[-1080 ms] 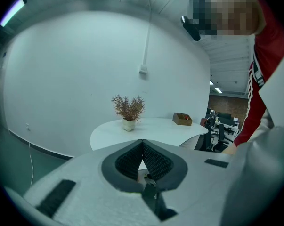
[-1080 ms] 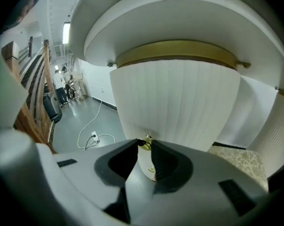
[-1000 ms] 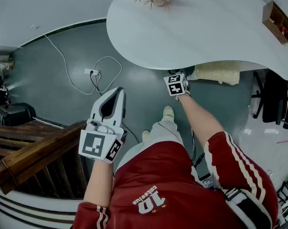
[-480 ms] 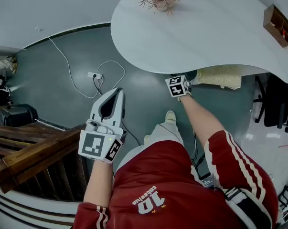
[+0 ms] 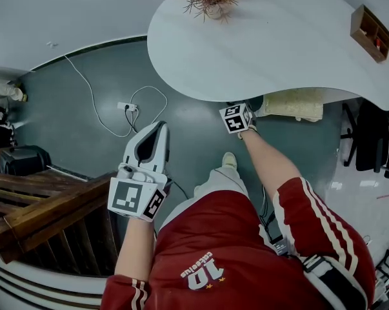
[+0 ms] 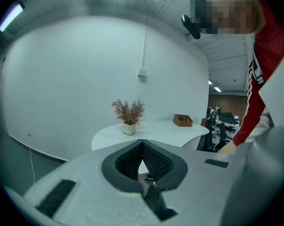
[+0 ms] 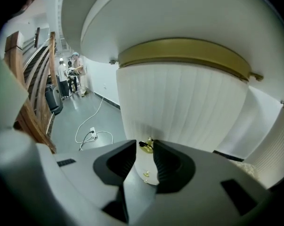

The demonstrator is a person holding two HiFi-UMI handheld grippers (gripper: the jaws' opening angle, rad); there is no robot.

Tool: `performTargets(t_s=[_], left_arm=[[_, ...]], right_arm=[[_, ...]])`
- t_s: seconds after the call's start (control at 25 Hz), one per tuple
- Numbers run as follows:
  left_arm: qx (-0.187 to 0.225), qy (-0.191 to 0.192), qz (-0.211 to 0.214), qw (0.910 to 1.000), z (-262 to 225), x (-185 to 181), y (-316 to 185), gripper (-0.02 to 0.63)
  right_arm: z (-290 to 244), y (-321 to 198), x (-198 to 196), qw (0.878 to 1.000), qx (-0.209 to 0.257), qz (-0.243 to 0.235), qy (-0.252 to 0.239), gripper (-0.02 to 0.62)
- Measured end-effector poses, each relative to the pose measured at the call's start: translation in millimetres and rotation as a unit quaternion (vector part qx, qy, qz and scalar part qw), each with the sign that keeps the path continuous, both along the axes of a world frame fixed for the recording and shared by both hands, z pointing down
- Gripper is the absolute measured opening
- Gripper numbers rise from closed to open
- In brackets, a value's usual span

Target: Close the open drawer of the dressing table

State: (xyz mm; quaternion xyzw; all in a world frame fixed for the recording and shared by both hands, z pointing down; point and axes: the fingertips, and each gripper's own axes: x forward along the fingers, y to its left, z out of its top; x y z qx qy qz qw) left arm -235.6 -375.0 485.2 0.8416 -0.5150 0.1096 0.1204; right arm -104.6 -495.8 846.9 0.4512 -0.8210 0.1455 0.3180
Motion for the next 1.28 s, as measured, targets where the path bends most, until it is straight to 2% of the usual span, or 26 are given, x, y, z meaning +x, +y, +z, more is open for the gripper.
performTargets(t_s=[0.24,0.48,0.68,1.0,1.28], left_arm=[[-0.001,0.016,0.002,0.9999,-1,5,5,0.0],[0.01,0.002,0.019,0.9998,-11,7,20,0.0],[0.009,0.019,0.028,0.9994,-19,-3,38,0.0],[0.023,0.045,0.039,0.998,-37,-28,78,0.0],[0.037,0.04,0.06,0.9967,-52,-54,122,0.0]], right_arm=[[-8,24,14,1.0,-0.021,0.002,0.017,0.129],[-39,48,28,1.0,-0.017,0.003,0.026,0.123],[-77,74,28,1.0,-0.009,0.015,0.026,0.121],[-151,127,19,0.999,0.035,0.032,0.015,0.117],[-202,196,21,0.996,0.054,0.061,0.029,0.117]])
